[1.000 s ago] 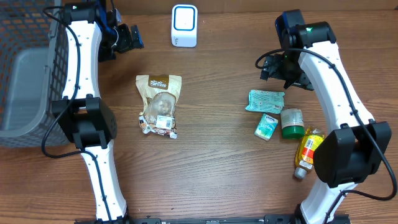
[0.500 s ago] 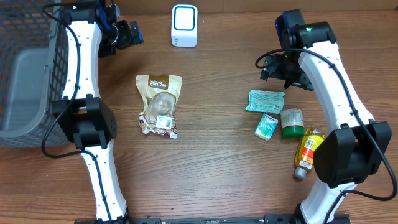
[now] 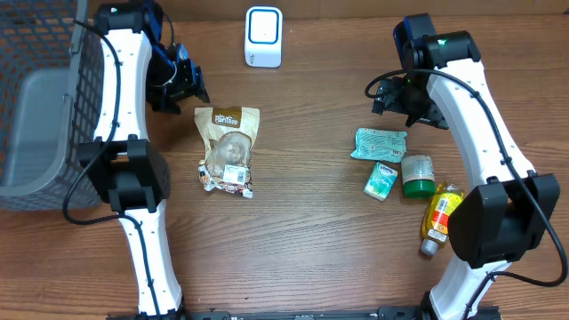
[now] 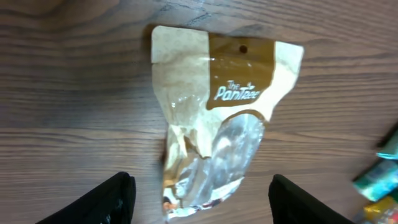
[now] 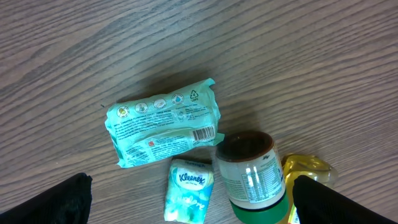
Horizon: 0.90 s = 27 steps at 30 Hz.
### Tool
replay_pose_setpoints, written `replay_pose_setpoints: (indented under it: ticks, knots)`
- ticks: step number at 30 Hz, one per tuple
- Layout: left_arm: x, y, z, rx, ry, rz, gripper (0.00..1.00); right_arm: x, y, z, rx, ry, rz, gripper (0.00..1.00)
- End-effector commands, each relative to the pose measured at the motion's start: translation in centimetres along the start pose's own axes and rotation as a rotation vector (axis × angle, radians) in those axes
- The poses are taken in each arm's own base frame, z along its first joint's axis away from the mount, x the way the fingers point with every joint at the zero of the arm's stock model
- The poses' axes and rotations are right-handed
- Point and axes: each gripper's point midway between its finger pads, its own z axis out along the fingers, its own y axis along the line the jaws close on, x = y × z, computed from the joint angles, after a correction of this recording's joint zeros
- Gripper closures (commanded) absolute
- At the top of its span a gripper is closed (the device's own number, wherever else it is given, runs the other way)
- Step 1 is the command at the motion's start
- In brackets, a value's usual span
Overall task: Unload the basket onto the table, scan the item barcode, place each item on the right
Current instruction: 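Raise the right gripper and move the left gripper toward the snack bag, then lower the left gripper onto the Pantree snack bag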
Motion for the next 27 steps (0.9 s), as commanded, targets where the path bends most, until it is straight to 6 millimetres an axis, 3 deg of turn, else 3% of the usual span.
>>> replay_pose_setpoints:
  ticks: [1, 9, 12, 18, 23, 27]
  knots:
    - [0.8, 0.0, -0.5, -0.085, -0.008, 0.062, 0.28, -0.5, 0.0, -0.9, -0.004, -0.034, 0.007, 0.0]
    - [2.8, 0.8, 2.3, -0.171, 0.1, 0.072, 0.31, -0.5, 0.0, -0.9, -0.003, -0.034, 0.007, 0.0]
    - [3.1, 1.6, 2.8, -0.209, 0.122, 0.069, 0.33, -0.5, 0.0, -0.9, -0.003, -0.034, 0.007, 0.0]
    - [3.8, 1.4, 3.2, -0.212, 0.143, 0.052, 0.32, -0.5, 0.0, -0.9, -0.003, -0.034, 0.007, 0.0]
    - [5.9, 1.7, 2.2, -0.275, 0.155, 0.058, 0.32, -0.5, 0.0, -0.9, -0.003, -0.034, 0.007, 0.0]
    - [7.7, 3.2, -0.4, -0.384, 0.098, -0.02, 0.31, -0.5, 0.0, -0.9, -0.003, -0.034, 0.007, 0.0]
